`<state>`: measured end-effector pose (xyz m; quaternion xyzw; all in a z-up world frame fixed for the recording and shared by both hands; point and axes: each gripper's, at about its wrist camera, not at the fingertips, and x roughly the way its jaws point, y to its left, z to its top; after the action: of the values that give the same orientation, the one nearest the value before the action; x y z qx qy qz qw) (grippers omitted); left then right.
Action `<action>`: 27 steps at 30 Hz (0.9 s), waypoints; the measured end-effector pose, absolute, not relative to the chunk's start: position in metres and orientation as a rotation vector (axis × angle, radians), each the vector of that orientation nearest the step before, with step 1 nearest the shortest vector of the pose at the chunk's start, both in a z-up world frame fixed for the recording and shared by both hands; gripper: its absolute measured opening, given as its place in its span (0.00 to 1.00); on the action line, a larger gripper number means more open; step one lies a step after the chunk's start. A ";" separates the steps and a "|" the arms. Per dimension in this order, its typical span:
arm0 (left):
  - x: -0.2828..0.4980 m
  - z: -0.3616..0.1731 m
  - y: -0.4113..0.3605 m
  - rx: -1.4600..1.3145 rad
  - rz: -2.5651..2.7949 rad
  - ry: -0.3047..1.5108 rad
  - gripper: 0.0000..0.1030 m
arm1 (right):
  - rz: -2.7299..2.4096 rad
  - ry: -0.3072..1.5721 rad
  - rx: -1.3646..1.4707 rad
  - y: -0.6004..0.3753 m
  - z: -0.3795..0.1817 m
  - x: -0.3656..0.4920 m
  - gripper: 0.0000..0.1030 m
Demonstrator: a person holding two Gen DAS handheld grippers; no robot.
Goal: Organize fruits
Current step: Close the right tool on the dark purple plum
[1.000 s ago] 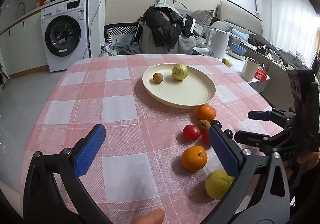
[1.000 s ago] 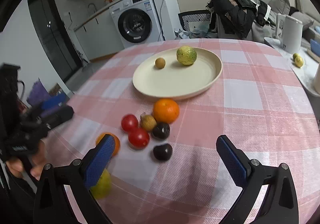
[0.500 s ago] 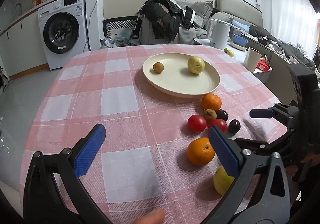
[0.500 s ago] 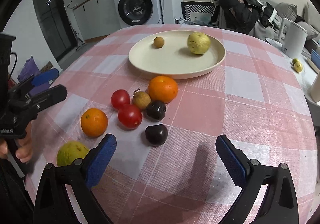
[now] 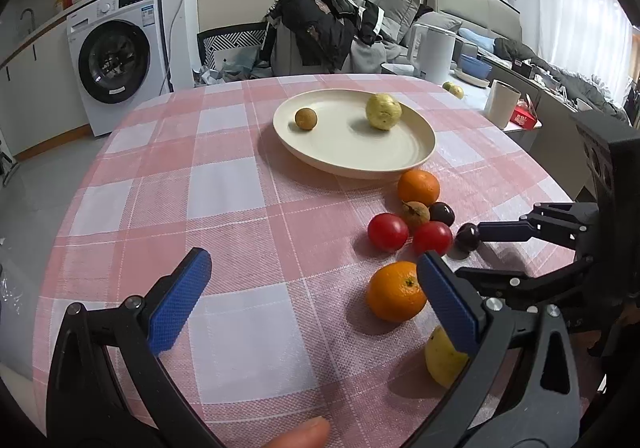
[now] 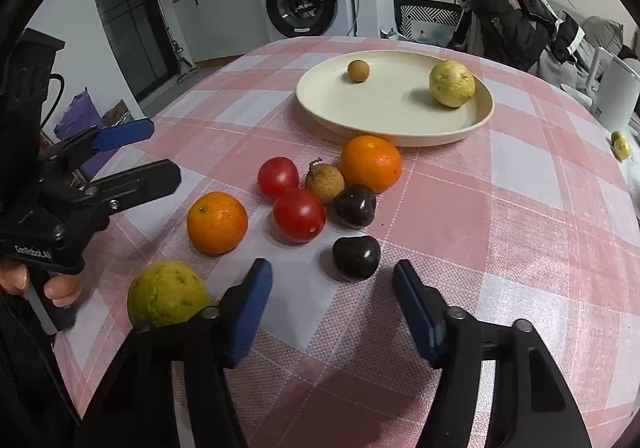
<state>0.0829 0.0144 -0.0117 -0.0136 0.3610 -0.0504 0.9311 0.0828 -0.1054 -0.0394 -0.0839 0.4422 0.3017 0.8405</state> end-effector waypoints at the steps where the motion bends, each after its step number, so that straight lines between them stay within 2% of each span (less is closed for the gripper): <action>1: 0.083 -0.012 0.014 -0.027 -0.103 0.741 0.99 | 0.637 0.933 -0.177 -0.105 -0.040 0.083 0.58; 5: 0.086 -0.016 0.015 -0.040 -0.101 0.755 0.99 | 0.619 0.927 -0.200 -0.102 -0.040 0.084 0.48; 20: 0.096 -0.030 0.016 -0.091 -0.110 0.806 0.99 | 0.572 0.911 -0.232 -0.102 -0.040 0.095 0.35; 23: 0.096 -0.031 0.015 -0.088 -0.113 0.805 0.99 | 0.573 0.907 -0.239 -0.103 -0.041 0.094 0.32; 25: 0.095 -0.031 0.013 -0.084 -0.115 0.804 0.99 | 0.573 0.904 -0.243 -0.103 -0.042 0.094 0.26; 27: 0.094 -0.031 0.012 -0.079 -0.118 0.806 0.99 | 0.575 0.903 -0.240 -0.103 -0.042 0.093 0.25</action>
<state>0.0943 0.0119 -0.0306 -0.0382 0.3917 -0.0573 0.9175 0.0933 -0.1030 -0.0422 -0.1141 0.4291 0.2734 0.8533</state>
